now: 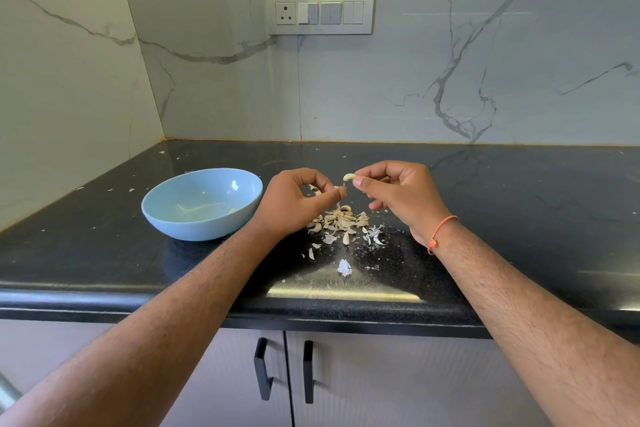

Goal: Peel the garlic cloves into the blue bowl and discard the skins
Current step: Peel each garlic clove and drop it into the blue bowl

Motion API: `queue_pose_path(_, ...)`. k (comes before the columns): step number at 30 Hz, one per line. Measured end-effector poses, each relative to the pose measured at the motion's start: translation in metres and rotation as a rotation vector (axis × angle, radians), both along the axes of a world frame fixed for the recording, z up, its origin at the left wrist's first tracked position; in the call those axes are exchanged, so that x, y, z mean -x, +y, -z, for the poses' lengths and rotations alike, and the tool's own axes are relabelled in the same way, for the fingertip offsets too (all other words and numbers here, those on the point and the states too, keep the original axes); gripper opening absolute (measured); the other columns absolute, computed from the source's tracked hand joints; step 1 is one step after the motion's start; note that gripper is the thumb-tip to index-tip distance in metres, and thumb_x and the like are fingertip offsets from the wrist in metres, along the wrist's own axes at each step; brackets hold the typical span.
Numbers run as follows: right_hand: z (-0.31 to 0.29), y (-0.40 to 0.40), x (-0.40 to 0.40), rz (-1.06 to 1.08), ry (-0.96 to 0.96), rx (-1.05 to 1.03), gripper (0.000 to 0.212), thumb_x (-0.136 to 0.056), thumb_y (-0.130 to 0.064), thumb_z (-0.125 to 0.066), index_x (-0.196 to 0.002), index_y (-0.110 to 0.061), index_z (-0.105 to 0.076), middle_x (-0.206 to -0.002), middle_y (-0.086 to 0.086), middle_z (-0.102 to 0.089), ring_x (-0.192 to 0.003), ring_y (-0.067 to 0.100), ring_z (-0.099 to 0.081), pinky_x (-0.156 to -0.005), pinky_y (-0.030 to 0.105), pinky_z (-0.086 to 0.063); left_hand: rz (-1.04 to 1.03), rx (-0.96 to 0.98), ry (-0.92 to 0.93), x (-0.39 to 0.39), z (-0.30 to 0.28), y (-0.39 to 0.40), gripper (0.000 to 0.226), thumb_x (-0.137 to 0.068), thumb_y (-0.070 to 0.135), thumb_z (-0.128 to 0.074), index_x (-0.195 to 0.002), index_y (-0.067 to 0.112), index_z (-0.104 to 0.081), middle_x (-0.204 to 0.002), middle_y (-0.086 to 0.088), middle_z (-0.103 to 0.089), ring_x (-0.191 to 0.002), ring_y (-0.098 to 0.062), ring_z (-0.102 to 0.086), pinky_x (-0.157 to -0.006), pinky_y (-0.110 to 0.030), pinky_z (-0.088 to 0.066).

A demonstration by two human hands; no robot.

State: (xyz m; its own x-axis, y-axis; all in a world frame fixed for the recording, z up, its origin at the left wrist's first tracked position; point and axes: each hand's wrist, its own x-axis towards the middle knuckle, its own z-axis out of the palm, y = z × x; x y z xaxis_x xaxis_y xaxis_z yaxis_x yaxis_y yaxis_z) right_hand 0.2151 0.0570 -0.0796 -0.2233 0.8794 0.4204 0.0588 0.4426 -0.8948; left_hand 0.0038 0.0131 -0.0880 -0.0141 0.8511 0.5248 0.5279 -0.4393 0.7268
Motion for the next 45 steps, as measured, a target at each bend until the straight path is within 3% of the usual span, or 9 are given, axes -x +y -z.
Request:
queue_pose_path(4, 0.000, 0.000, 0.000, 0.023, -0.023, -0.009, 0.007, -0.084, -0.019, -0.087, -0.090, -0.017, -0.083, -0.081, 0.001, -0.077, -0.071, 0.011, -0.067, -0.063, 0.031, -0.059, -0.016, -0.052, 0.041, 0.003, 0.004, 0.002, 0.034, -0.081, 0.028, -0.092, -0.109, 0.030, -0.072, -0.107, 0.015, -0.073, -0.049, 0.006, -0.053, -0.051, -0.009, -0.038)
queue_pose_path(9, 0.002, 0.001, 0.000, 0.049, -0.116, -0.077, 0.005, -0.085, -0.023, -0.086, -0.087, -0.021, -0.083, -0.085, 0.007, -0.078, -0.074, 0.022, -0.069, -0.071, 0.051, -0.065, 0.020, -0.114, 0.062, 0.000, 0.002, 0.000, 0.027, -0.089, 0.025, -0.085, -0.115, 0.020, -0.080, -0.105, 0.009, -0.079, -0.046, 0.010, -0.054, -0.050, -0.004, -0.035)
queue_pose_path(14, 0.004, -0.001, 0.001, 0.039, -0.207, -0.146, 0.004, -0.085, -0.027, -0.086, -0.086, -0.027, -0.083, -0.080, 0.001, -0.078, -0.073, 0.034, -0.071, -0.069, 0.055, -0.063, 0.024, -0.143, 0.105, 0.000, 0.001, -0.001, 0.020, -0.094, 0.019, -0.080, -0.114, 0.014, -0.082, -0.099, 0.005, -0.080, -0.052, 0.016, -0.055, -0.054, -0.001, -0.037)
queue_pose_path(19, 0.003, -0.004, 0.000, -0.001, -0.207, -0.124, 0.007, -0.090, -0.020, -0.081, -0.088, -0.026, -0.083, -0.077, -0.001, -0.077, -0.067, 0.022, -0.069, -0.068, 0.048, -0.065, 0.014, -0.133, 0.089, 0.001, 0.002, 0.001, 0.020, -0.095, 0.020, -0.078, -0.114, 0.015, -0.082, -0.093, 0.006, -0.079, -0.049, 0.012, -0.054, -0.053, -0.003, -0.038)
queue_pose_path(26, 0.003, -0.003, 0.002, 0.029, -0.239, -0.142, 0.006, -0.091, -0.021, -0.079, -0.087, -0.026, -0.080, -0.081, 0.007, -0.076, -0.076, 0.033, -0.071, -0.062, 0.042, -0.063, 0.064, -0.074, 0.025, 0.004, 0.004, 0.005, 0.018, -0.094, 0.028, -0.080, -0.110, 0.022, -0.083, -0.087, 0.017, -0.079, -0.042, -0.002, -0.039, -0.050, -0.018, -0.043)
queue_pose_path(30, 0.005, -0.003, 0.001, 0.066, -0.361, -0.260, 0.011, -0.085, -0.026, -0.086, -0.092, -0.031, -0.079, -0.076, -0.017, -0.074, -0.071, 0.024, -0.070, -0.070, 0.019, -0.054, 0.092, -0.095, -0.011, 0.002, 0.002, 0.001, 0.014, -0.090, 0.018, -0.084, -0.103, 0.014, -0.082, -0.091, 0.009, -0.079, -0.040, 0.001, -0.048, -0.048, -0.008, -0.036)
queue_pose_path(33, 0.004, -0.007, -0.001, 0.043, -0.366, -0.322, 0.014, -0.083, -0.030, -0.087, -0.095, -0.033, -0.080, -0.090, -0.016, -0.075, -0.072, 0.017, -0.069, -0.078, 0.022, -0.054, 0.084, -0.131, -0.001, 0.001, 0.002, 0.000, 0.011, -0.089, 0.016, -0.085, -0.099, 0.015, -0.082, -0.094, 0.009, -0.080, -0.041, 0.001, -0.051, -0.048, -0.006, -0.035)
queue_pose_path(37, 0.006, -0.007, -0.002, 0.077, -0.370, -0.352, 0.008, -0.088, -0.027, -0.083, -0.092, -0.033, -0.081, -0.090, -0.017, -0.075, -0.075, 0.012, -0.067, -0.074, 0.019, -0.055, 0.066, -0.162, 0.019, 0.001, 0.005, -0.002, 0.011, -0.089, 0.019, -0.085, -0.100, 0.019, -0.082, -0.075, 0.027, -0.071, -0.042, 0.001, -0.048, -0.050, -0.006, -0.033)
queue_pose_path(45, -0.009, -0.021, 0.011, 0.142, -0.266, -0.341, 0.006, -0.092, -0.026, -0.078, -0.088, -0.030, -0.079, -0.080, -0.027, -0.071, -0.065, 0.001, -0.056, -0.065, 0.014, -0.048, -0.035, -0.339, 0.155, -0.003, -0.021, -0.021, 0.018, -0.096, 0.016, -0.077, -0.114, 0.013, -0.082, -0.097, 0.004, -0.076, -0.064, 0.018, -0.056, -0.063, -0.002, -0.037)
